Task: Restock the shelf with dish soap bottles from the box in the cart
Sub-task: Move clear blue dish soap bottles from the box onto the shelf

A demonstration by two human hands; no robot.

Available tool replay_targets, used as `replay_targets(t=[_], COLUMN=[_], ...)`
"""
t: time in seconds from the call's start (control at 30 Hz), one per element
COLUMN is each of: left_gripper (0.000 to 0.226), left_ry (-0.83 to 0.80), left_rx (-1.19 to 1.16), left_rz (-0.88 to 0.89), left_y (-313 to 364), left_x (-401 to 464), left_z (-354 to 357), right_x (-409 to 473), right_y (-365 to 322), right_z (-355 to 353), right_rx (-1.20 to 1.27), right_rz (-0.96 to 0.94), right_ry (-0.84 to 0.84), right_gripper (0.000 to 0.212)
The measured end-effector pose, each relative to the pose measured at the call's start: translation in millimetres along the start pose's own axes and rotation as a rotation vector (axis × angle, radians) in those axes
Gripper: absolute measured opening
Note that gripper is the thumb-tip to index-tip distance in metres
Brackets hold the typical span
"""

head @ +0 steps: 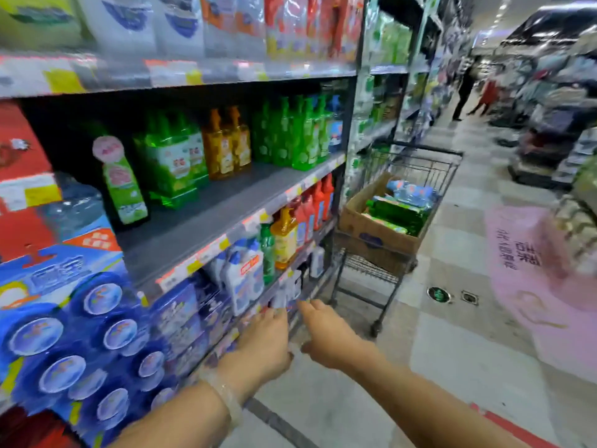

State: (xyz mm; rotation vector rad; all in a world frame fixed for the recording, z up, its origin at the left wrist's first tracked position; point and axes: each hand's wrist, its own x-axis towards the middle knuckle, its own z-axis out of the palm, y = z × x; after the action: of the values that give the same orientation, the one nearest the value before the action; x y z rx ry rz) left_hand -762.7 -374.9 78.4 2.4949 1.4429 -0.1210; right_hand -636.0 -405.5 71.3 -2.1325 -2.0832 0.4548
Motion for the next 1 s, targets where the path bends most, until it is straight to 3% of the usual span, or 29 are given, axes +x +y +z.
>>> replay_targets(t=[0.3, 0.4, 0.73, 1.0], left_gripper=[0.06, 0.07, 0.047, 0.057], left_ry=[-0.034, -0.078, -0.073, -0.134], left_rx=[0.034, 0.038, 0.025, 0.057], left_rz=[0.226, 0.25, 0.297, 0.278], left_y=[178.2, 218.4, 305.7, 355.1], left_x=[113.7, 156.5, 344.7, 488.9], left_z=[7.1, 6.0, -6.0, -21.9], right_x=[-15.0, -3.4, 102.7, 189.8], right_y=[186.1, 231.6, 382.8, 489.2], right_z=[-56.9, -69.8, -128.6, -170.1], right_rx=[0.055, 0.069, 0.037, 0.082], right_rz=[0.286, 0.356, 0.451, 0.471], right_ry=[0.072, 0.086, 0.094, 0.051], right_gripper=[0.059, 0.066, 0.061, 0.062])
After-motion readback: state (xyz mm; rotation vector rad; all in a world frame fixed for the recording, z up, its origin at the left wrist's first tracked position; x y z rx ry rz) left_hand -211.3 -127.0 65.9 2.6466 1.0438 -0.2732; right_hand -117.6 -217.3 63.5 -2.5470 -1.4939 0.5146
